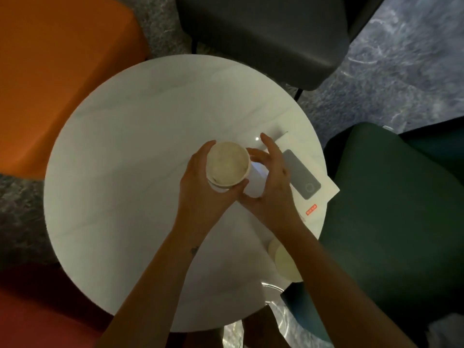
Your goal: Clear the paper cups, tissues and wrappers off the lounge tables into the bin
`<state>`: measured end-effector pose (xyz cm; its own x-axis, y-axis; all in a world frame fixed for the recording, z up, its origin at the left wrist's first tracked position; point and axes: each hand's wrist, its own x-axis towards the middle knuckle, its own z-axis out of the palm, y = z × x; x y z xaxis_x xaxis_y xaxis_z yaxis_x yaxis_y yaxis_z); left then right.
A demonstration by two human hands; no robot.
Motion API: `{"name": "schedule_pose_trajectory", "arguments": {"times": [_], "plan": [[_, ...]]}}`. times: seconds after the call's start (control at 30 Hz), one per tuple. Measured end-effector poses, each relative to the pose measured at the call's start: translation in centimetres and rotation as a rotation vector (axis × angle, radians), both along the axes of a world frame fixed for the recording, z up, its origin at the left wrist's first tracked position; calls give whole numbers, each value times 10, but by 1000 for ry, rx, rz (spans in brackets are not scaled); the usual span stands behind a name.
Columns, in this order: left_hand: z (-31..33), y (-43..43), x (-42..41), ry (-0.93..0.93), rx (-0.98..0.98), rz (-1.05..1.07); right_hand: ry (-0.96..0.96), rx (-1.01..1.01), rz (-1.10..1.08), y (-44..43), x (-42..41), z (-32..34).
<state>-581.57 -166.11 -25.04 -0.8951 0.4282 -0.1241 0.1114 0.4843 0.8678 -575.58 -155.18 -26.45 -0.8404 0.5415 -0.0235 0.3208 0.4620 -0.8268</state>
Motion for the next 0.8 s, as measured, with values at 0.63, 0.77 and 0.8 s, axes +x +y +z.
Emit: {"name": "schedule_pose_trajectory", "arguments": {"times": [0.63,0.77,0.8], "plan": [[-28,14,79,73,-66,-304,-231,-103,-206,-2,183,-52],[-28,15,86,56,-99,-330,-157,-98,-232,-17,176,-59],[-26,14,85,46,-105,-331,-143,-110,-249,-18,174,-61]]}}
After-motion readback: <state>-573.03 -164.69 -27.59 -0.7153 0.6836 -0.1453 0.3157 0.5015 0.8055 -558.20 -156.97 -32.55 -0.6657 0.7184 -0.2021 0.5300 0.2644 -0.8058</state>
